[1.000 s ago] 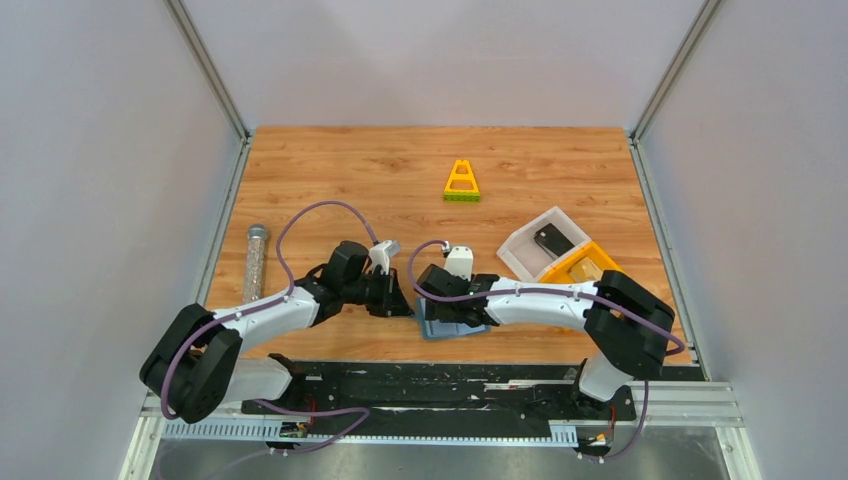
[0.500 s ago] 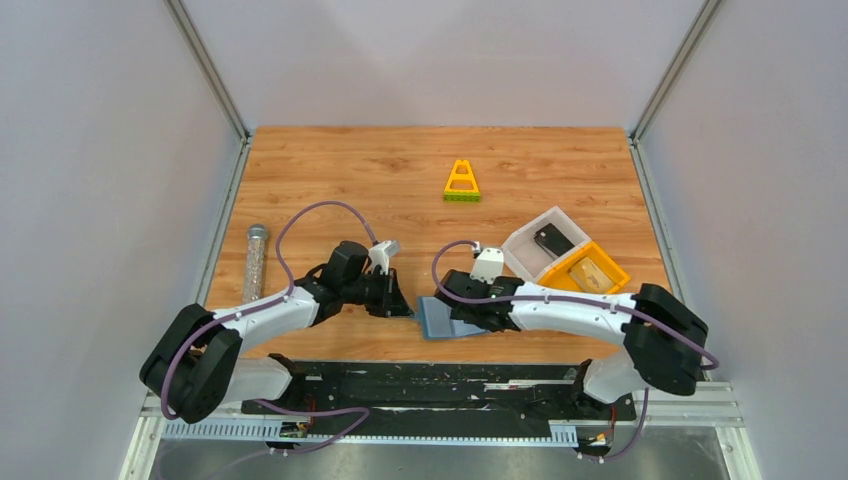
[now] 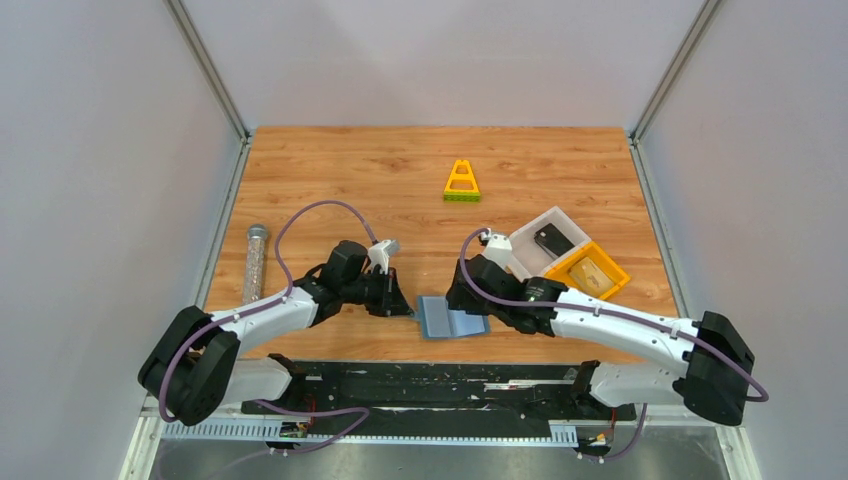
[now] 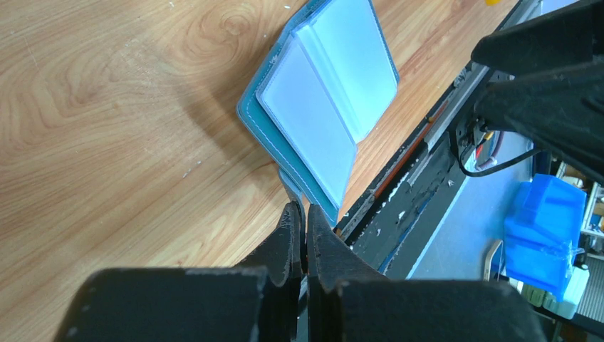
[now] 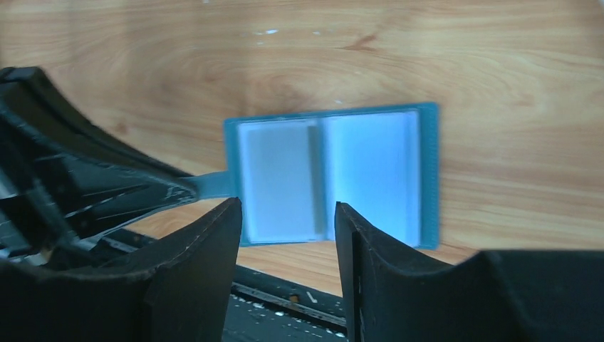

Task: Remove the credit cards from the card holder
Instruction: Remove the credit card from the card holder, then place the credit card in the storage box.

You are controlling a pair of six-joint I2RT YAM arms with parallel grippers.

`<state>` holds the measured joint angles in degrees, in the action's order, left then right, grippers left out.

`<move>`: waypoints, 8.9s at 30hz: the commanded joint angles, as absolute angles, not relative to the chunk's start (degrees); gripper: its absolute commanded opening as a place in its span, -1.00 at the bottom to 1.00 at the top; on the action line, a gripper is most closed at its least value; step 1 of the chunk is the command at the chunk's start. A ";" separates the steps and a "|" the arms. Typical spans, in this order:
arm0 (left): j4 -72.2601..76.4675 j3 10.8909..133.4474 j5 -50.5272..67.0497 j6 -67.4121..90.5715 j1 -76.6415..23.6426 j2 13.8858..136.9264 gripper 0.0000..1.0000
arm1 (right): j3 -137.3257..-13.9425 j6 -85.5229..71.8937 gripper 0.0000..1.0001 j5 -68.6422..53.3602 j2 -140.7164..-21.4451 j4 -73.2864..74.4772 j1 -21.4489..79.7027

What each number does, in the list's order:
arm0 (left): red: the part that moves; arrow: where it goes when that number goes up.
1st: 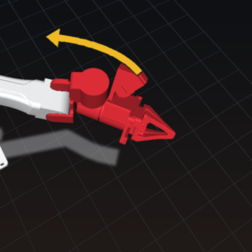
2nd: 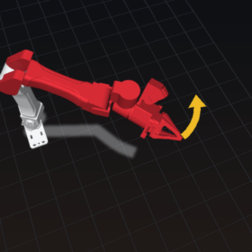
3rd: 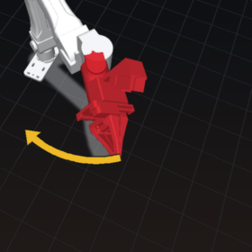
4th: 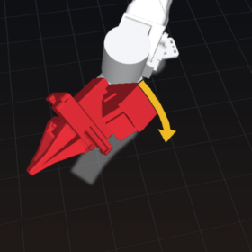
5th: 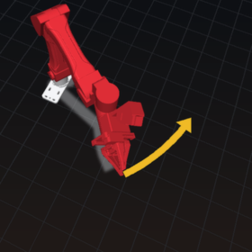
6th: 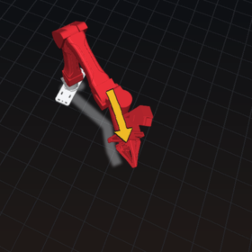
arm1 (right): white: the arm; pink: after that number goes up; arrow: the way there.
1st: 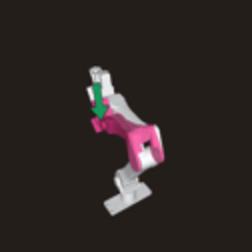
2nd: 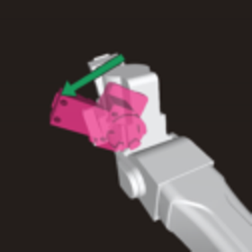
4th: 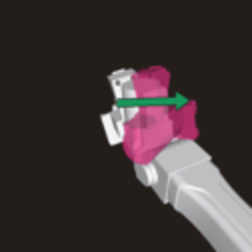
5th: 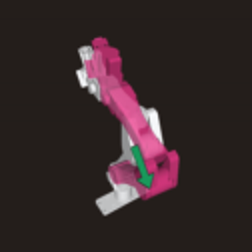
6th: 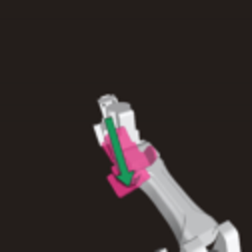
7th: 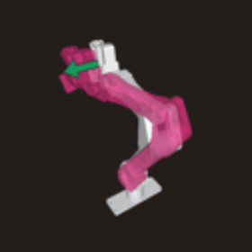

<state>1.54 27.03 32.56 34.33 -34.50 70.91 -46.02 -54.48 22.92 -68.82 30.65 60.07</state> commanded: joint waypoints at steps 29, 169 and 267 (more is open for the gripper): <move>3.97 26.89 34.47 34.94 -34.65 69.02 -1.00 | -46.71 -50.43 0.31 12.90 -88.71 15.62 60.21; 33.38 30.79 26.41 48.75 -45.53 92.96 -0.33 | -31.97 -41.30 -0.56 -1.20 -73.29 8.70 43.16; 2.43 31.95 45.36 35.30 -42.18 62.71 -1.00 | -41.95 -15.80 -0.41 -31.10 -59.58 16.89 41.92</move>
<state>3.79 29.54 37.15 37.52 -42.33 64.07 -38.72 -20.56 -22.20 -59.66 16.40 42.17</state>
